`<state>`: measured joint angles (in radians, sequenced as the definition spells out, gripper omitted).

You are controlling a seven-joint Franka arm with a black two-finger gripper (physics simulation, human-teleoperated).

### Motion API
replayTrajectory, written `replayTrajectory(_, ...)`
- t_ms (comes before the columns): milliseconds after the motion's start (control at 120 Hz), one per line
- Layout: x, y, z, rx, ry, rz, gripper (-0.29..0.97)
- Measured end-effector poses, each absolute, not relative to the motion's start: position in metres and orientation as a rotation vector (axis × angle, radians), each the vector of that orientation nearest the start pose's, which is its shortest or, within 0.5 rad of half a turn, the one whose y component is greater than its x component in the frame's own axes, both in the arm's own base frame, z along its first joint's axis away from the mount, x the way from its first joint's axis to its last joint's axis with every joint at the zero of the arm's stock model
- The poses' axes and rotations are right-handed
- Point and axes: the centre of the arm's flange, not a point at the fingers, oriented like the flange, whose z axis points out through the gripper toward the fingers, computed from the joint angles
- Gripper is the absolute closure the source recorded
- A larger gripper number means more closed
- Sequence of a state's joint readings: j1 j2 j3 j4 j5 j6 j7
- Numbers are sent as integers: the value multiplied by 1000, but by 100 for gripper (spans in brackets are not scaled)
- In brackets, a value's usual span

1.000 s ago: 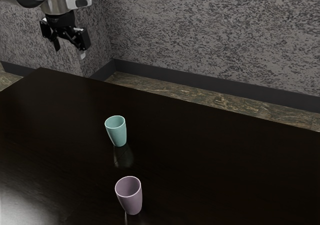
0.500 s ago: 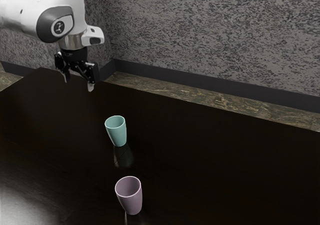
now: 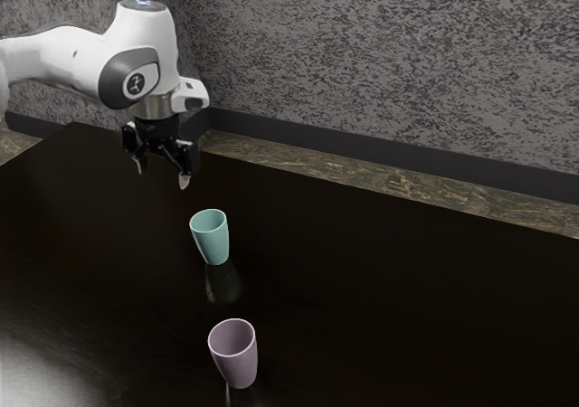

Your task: Place the left cup onto the right cup

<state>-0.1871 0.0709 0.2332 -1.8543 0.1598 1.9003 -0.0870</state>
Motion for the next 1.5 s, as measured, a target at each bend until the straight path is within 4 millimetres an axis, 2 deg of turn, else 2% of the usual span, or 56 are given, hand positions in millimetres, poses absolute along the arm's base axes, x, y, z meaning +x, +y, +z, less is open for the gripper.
replayTrajectory(342,594,32,424,-2993,-196,61,0)
replayTrajectory(550,607,28,402,-3013,-236,26,0)
replayTrajectory(967,627,21,368,-3055,-315,10,0)
replayTrajectory(1500,646,13,341,-3071,-352,1,0)
